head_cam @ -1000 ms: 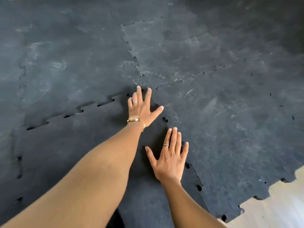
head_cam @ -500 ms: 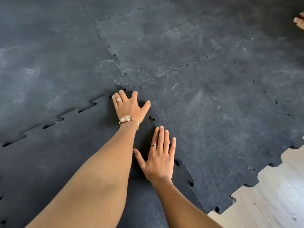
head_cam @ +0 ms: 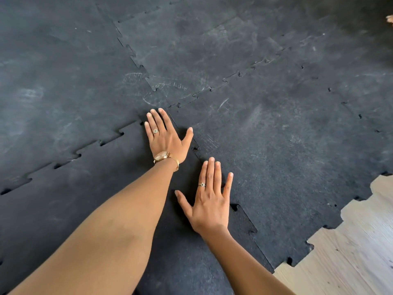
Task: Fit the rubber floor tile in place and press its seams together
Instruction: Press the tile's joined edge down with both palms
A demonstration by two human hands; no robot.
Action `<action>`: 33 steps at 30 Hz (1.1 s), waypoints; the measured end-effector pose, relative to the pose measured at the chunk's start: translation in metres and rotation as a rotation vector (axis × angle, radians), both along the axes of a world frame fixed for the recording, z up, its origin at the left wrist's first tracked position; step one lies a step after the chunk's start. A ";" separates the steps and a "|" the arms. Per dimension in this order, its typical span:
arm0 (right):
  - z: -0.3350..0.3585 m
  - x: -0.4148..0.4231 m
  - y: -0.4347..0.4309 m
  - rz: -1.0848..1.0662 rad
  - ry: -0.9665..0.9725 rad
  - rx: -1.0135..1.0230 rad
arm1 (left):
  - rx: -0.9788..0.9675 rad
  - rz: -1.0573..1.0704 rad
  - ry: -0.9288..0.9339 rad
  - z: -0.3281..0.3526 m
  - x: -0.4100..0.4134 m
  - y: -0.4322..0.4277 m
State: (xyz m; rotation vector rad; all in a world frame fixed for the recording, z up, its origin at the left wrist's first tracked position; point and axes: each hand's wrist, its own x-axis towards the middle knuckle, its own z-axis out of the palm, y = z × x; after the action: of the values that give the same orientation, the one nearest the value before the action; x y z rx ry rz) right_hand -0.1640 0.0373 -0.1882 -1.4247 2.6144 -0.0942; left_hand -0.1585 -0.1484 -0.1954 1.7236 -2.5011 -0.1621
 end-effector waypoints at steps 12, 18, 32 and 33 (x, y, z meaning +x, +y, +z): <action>0.006 -0.003 0.001 0.016 -0.034 0.021 | 0.171 -0.055 -0.144 0.026 -0.001 -0.009; 0.006 -0.002 0.003 -0.001 -0.042 0.012 | 0.339 -0.155 -0.218 0.047 0.021 -0.019; 0.006 -0.020 0.084 -0.035 -0.020 -0.080 | 0.035 -0.062 -0.024 -0.001 0.048 0.047; 0.006 -0.026 0.080 -0.016 -0.006 -0.046 | 0.038 -0.059 -0.009 -0.001 0.047 0.045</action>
State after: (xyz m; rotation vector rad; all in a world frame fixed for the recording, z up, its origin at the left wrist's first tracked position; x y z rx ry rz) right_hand -0.1897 0.1175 -0.1821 -1.4161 2.6357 -0.1615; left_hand -0.1117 -0.1031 -0.1959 1.6689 -2.5728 -0.2076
